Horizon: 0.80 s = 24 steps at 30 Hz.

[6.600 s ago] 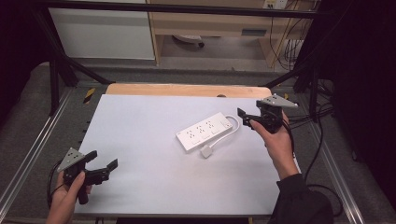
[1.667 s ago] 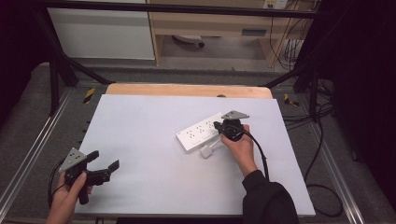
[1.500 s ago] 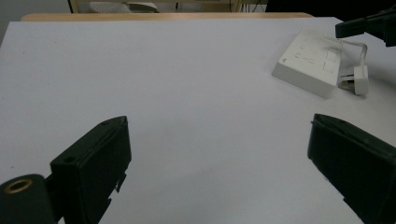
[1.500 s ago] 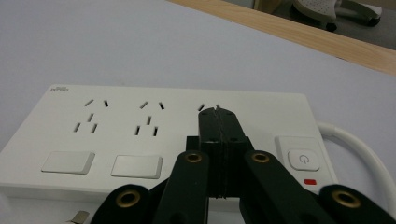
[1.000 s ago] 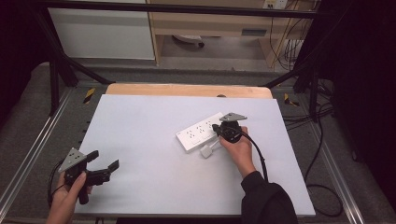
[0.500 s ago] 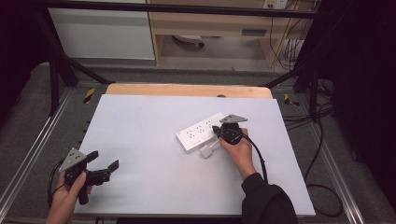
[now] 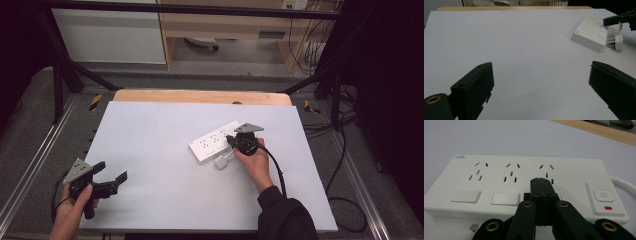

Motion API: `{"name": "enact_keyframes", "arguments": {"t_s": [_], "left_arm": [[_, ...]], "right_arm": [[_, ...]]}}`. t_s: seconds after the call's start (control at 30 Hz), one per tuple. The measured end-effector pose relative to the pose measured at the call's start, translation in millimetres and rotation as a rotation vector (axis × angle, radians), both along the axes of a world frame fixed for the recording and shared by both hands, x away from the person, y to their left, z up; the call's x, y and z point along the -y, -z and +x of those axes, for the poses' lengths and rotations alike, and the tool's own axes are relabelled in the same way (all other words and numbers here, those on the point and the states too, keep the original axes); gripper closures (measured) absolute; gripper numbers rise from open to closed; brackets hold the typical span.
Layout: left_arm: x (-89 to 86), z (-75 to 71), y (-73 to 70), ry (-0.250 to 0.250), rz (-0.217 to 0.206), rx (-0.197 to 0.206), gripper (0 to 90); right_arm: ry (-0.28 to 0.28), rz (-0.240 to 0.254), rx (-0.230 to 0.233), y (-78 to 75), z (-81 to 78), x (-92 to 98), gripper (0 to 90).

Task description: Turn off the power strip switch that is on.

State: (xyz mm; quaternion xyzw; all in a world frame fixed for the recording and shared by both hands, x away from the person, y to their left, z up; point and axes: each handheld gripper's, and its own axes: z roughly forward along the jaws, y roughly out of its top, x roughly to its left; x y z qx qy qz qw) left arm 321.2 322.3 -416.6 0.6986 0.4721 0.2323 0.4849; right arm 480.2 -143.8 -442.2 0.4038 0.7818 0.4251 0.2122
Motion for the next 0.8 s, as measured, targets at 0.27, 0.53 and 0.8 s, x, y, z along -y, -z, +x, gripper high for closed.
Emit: {"name": "enact_keyframes", "arguments": {"t_s": [0.27,0.53,0.8], "left_arm": [[0.4,0.0,0.1,0.002,0.003,0.0,5.8],[0.6,-0.1,0.0,0.006,0.001,0.0,5.8],[0.8,-0.1,0.0,0.005,0.002,0.001,5.8]], "right_arm": [[0.007,0.004,0.002,0.9,-0.1,0.1,90.0],[0.006,0.012,0.009,2.0,-1.3,0.2,90.0],[0.011,0.014,0.019,3.9,-2.3,4.4,90.0]]}}
